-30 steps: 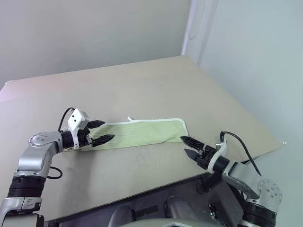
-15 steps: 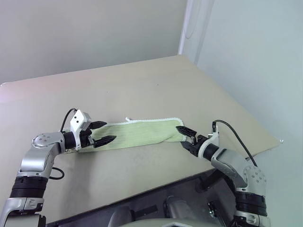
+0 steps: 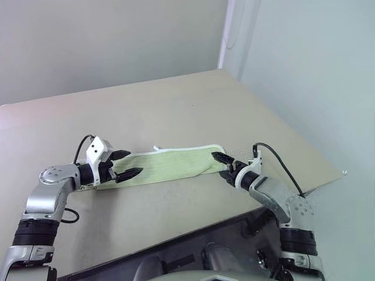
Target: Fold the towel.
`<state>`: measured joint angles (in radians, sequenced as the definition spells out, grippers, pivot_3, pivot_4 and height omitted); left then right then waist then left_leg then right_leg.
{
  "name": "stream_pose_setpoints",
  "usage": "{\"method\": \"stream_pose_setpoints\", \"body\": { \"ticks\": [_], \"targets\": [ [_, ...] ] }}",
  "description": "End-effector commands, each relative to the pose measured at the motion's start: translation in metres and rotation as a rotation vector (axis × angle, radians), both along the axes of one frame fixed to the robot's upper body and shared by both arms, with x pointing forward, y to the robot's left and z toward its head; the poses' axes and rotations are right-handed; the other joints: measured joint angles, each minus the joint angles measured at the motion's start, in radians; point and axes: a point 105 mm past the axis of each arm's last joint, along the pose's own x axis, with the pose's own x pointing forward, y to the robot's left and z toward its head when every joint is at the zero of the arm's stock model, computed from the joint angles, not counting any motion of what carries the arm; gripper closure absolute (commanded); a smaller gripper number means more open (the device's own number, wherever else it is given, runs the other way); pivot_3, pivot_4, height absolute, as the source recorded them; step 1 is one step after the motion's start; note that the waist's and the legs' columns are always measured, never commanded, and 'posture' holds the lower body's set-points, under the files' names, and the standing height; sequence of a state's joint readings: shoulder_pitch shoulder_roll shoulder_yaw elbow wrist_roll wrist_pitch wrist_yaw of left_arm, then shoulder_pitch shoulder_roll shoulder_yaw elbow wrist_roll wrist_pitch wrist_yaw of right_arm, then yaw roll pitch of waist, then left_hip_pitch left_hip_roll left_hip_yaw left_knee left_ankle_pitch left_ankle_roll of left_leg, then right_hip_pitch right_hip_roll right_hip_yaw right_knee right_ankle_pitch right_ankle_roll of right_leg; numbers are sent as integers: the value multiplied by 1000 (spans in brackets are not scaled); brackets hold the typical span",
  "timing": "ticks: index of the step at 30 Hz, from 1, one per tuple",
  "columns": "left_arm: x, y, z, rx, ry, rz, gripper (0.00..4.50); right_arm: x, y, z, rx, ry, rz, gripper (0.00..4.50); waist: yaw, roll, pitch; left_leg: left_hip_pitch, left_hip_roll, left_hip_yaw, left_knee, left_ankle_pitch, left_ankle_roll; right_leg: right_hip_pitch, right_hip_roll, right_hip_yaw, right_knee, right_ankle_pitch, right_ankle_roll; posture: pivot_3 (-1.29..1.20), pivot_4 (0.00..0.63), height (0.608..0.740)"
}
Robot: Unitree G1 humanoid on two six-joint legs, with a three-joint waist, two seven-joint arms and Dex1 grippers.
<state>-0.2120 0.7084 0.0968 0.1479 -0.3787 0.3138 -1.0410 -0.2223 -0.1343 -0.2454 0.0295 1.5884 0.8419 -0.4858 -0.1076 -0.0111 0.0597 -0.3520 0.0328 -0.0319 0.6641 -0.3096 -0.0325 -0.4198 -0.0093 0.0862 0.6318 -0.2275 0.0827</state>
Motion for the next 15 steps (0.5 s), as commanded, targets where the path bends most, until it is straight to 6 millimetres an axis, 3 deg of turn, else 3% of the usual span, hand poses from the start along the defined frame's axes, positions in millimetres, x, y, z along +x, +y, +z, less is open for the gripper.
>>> {"method": "stream_pose_setpoints", "body": {
  "ticks": [1, 7, 15],
  "targets": [
    [0, 4, 10, 13, -57, 18, 0, 10, -10, 7, -28, -36, -47, 2098, 3, 0, 0, 0, 0, 0, 0, 0, 0, -1, 0, 0, 0, 0, 0, 0, 0, 740],
    [0, 6, 13, 5, -70, 47, 0, 20, -22, 12, -81, -63, -73, 4322, 8, 0, 0, -4, 0, 0, 0, 0, 0, -5, 0, 0, -1, 0, 1, 0, 0, 740],
    [2, 18, 18, 9, -86, 93, 0, 36, -54, 27, -164, -129, -100, 4468, 11, 1, 0, -3, -1, 1, 0, 0, 0, -4, 0, 1, -1, 0, 1, 0, 0, 740]
  ]
}}
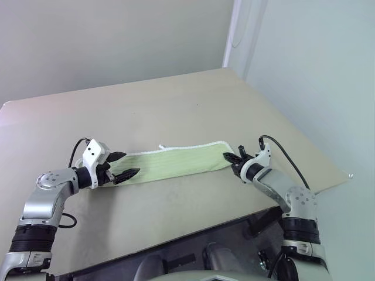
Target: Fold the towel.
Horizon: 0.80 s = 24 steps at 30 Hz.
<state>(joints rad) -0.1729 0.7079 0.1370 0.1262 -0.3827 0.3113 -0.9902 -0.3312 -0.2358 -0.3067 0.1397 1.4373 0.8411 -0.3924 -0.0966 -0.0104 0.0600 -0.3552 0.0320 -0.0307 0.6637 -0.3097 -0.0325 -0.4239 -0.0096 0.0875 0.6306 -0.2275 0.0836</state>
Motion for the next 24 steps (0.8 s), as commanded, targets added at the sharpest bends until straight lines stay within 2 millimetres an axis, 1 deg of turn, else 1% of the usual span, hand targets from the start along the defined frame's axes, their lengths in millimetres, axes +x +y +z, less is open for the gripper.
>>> {"method": "stream_pose_setpoints", "body": {
  "ticks": [1, 8, 13, 16, 19, 24],
  "targets": [
    [4, 9, 18, 8, -67, 27, 0, 11, -14, 21, -28, -83, -14, 4468, -1, 0, 0, 0, 0, 0, 0, 0, 0, 0, 0, 0, 0, 0, 0, 0, 0, 740],
    [2, 21, 25, 9, -78, 87, 0, 16, -26, 27, -111, -102, 26, 4468, -1, 0, 0, 0, 0, 0, 0, 0, 0, 0, 0, 0, 0, 0, 0, 0, 0, 740],
    [-2, 25, 20, 10, -66, 110, 0, 24, -43, 41, -159, -135, 21, 4468, -1, 1, 0, 0, 0, 1, 0, 0, 0, 0, 0, 1, 0, 0, 0, 0, 0, 740],
    [-4, 23, 18, -1, -63, 122, 0, 34, -54, 56, -185, -168, 9, 4468, 0, 1, 0, 0, 0, 1, 0, 0, 0, 0, 0, 1, 0, 0, 0, 0, 0, 740],
    [-5, 22, 16, -1, -59, 128, 0, 39, -51, 64, -205, -184, 38, 4468, -1, 1, 0, 0, 0, 1, 0, 0, 0, 0, 0, 1, 0, 0, 0, 0, 0, 740],
    [-3, 16, 15, -4, -62, 125, 0, 37, -23, 66, -295, -201, 175, 4468, -3, 1, 0, 0, 0, 1, -1, 0, 0, 0, 1, 2, 0, 0, 0, 0, 0, 740]
  ]
}}
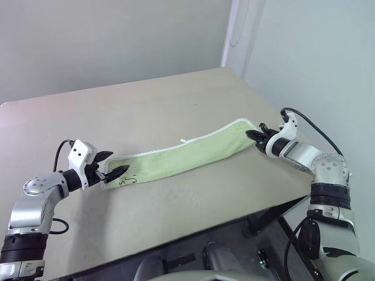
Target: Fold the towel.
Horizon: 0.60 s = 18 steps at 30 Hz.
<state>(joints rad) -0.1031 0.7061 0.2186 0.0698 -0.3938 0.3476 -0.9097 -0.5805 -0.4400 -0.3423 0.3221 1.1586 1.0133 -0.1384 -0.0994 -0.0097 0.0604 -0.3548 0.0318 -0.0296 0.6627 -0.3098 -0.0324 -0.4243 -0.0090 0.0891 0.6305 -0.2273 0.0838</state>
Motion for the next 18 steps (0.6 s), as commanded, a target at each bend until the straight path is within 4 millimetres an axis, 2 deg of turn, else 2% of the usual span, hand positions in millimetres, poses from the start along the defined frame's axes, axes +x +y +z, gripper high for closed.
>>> {"method": "stream_pose_setpoints", "body": {
  "ticks": [1, 6, 11, 18],
  "targets": [
    [4, -4, 12, -2, -50, -4, 0, 2, 21, 20, -52, -66, 92, 4468, 0, 0, 0, 0, 0, 0, 0, 0, 0, 0, 0, 0, 0, 0, 0, 0, 0, 740],
    [4, -6, 10, 0, -40, -9, 0, -7, 44, 22, -146, -91, 211, 4468, 1, 0, 0, 0, 0, 0, 0, 0, 0, 0, 0, 0, 0, 0, 0, 0, 0, 740],
    [6, -1, 10, 2, -37, 6, 0, -17, 70, 24, -163, -116, 302, 4468, 0, 0, 0, 0, 0, 0, 0, 0, 0, 0, 0, 0, 0, 0, 0, 0, 0, 740],
    [11, -3, 12, 9, -38, -5, 0, -25, 117, 23, -183, -130, 432, 4468, -1, 0, 0, 0, 0, 0, 0, 0, 0, 0, 0, 0, 0, 0, 0, 0, 0, 740]
  ]
}}
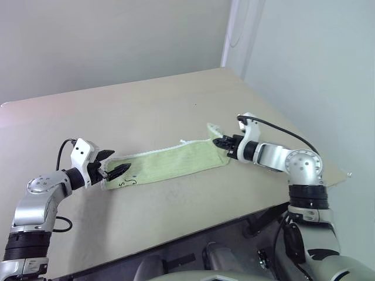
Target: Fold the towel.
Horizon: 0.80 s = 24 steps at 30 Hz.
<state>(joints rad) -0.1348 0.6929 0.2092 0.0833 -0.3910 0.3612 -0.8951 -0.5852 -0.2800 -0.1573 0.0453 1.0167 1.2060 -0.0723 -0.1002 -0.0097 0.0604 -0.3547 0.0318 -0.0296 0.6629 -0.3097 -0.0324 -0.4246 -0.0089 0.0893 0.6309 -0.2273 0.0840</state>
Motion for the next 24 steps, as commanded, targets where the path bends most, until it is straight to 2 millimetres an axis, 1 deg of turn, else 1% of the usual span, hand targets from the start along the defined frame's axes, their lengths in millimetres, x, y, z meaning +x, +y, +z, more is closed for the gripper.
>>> {"method": "stream_pose_setpoints", "body": {
  "ticks": [1, 5, 7, 10, 12, 15, 17, 21, 24],
  "targets": [
    [5, 0, 10, 22, -35, -13, 0, 1, 20, 17, -2, -63, 53, 4468, 0, 0, 0, 0, 0, 0, 0, 0, 0, 0, 0, 0, 0, 0, 0, 0, 0, 740],
    [7, -2, 9, 24, -35, -13, 0, -2, 53, 11, -14, -60, 131, 4468, 0, 0, 0, 0, 0, 0, 0, 0, 0, 0, 0, 0, 0, 0, 0, 0, 0, 740],
    [6, -2, 9, 22, -34, -13, 0, -7, 71, 3, -19, -37, 173, 4468, -4, 0, 0, 0, 0, 0, 0, 0, 0, 0, 0, 0, 0, 0, 0, 0, 0, 740],
    [6, -2, 10, 21, -36, -8, 0, -12, 84, -15, -87, -15, 212, 4468, -5, 0, 0, 0, 0, -1, 0, 0, 0, -1, 0, 0, 0, 1, 2, 0, 0, 740],
    [5, -1, 10, 22, -35, -6, 0, -15, 92, -25, -101, 10, 232, 4468, -3, 0, 0, -1, 0, 0, 0, 0, 0, -1, 0, -1, 0, 2, 2, 0, 0, 740],
    [4, 0, 9, 28, -34, -3, 0, -17, 100, -32, -106, 31, 237, 4468, -4, -1, 0, -1, 0, -1, 0, 0, 0, -1, -1, -1, 0, 2, 3, 0, 0, 740],
    [4, 1, 10, 28, -34, -1, 0, -14, 101, -34, -107, 32, 215, 4468, -5, -1, 0, -1, 0, -1, 0, 0, 0, -1, 0, -1, 0, 2, 3, 0, 0, 740],
    [3, 2, 8, 30, -30, 2, 0, -9, 99, -28, -138, -45, 221, 4468, -6, -1, 0, -1, 0, -1, 0, 0, 0, -1, 0, -1, 0, 2, 3, 0, 0, 740],
    [2, 1, 7, 29, -28, 0, 0, -10, 100, -28, -102, -29, 224, 4468, -8, 0, 0, -1, 0, -1, 0, 0, 0, -1, 0, -1, 0, 2, 3, 0, 0, 740]
  ]
}}
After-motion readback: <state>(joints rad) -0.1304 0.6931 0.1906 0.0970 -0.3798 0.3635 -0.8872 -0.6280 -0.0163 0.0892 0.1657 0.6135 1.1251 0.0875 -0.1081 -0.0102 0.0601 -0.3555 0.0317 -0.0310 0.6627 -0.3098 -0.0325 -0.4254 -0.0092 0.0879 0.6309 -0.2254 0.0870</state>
